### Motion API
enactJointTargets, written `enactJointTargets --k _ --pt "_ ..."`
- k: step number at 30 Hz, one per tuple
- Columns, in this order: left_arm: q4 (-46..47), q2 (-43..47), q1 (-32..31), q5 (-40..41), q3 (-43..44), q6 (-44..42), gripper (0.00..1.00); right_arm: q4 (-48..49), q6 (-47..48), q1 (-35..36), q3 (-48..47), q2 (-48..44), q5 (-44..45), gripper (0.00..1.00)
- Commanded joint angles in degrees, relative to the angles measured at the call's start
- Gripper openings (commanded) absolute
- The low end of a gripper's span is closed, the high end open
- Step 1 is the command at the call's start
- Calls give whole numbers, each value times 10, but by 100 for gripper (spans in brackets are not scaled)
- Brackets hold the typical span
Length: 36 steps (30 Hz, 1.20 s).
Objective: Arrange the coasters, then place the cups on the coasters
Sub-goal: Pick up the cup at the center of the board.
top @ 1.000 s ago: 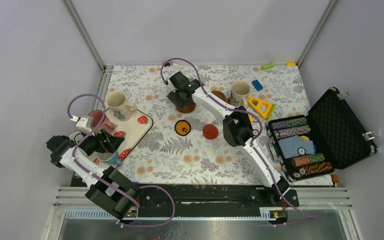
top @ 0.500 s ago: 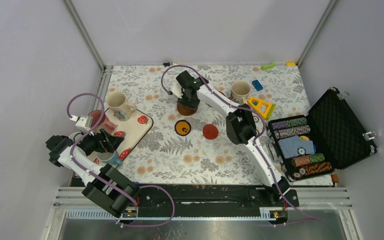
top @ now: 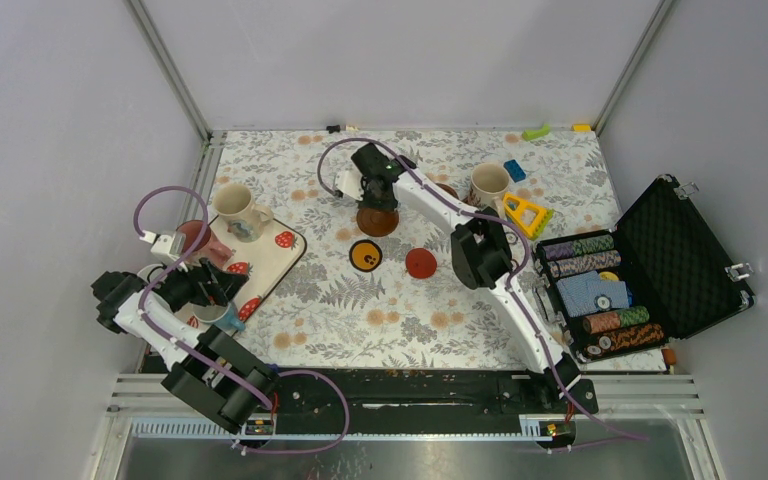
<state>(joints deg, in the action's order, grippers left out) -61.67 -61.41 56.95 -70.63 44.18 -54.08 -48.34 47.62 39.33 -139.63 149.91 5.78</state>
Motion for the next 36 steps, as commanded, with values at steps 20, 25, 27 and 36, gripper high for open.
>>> enactJointTargets --k 20,25,27,36 --pt "-43 59 5 -54 16 -83 99 129 -193 -10 259 -504 -231 0" --pt "-62 108 3 -67 18 -101 99 213 -244 -15 541 -708 -424 0" --pt "-62 126 1 -72 9 -103 99 275 -258 -16 651 -758 -473 0" --pt "-77 171 -84 -83 55 -105 99 301 -108 1 880 -861 -644 0"
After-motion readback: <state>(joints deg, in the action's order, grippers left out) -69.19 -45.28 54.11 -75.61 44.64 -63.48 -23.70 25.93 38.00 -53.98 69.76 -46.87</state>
